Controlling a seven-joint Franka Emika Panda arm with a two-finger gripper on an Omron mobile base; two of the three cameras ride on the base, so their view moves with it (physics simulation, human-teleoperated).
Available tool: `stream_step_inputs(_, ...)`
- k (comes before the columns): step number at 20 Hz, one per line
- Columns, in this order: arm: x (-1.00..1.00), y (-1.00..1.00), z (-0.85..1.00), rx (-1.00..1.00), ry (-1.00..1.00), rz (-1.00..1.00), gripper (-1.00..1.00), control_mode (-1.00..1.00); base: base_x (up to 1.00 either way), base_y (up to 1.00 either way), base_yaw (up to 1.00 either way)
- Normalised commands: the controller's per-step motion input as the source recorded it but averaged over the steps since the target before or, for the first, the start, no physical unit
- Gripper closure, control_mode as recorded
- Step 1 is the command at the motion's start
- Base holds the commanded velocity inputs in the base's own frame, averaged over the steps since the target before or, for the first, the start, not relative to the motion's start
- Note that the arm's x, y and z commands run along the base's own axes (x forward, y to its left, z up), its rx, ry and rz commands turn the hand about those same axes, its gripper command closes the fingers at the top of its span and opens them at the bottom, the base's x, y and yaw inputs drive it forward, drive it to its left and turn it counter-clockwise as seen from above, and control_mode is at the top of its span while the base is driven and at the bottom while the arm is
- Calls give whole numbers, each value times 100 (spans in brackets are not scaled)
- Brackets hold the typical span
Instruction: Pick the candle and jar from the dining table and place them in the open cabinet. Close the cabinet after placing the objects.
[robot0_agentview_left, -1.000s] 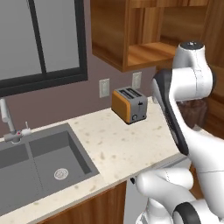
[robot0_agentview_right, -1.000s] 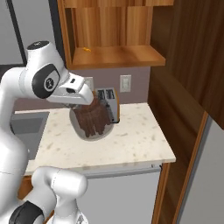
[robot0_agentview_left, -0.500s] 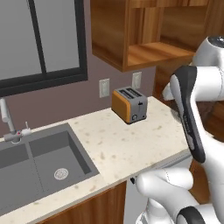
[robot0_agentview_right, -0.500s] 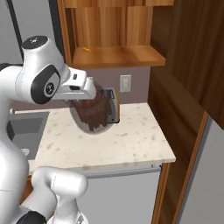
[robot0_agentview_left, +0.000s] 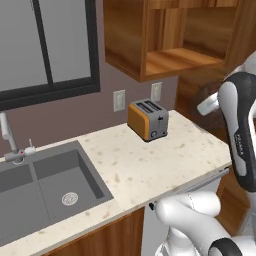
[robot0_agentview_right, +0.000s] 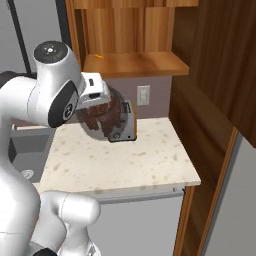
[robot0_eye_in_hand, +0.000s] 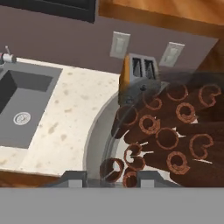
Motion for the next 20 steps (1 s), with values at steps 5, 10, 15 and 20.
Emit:
stream_step_inputs(5, -30, 2, 42, -16, -20, 33, 100, -100, 0, 0, 0)
stream_step_inputs(10, -13, 3, 55, -20, -13, 29, 100, -100, 0, 0, 0)
stream_step_inputs(15, 4, 2, 38, -13, -2, 26, 100, -100, 0, 0, 0)
stream_step_inputs(20, 16, -1, 28, -8, 0, 23, 100, -100, 0, 0, 0)
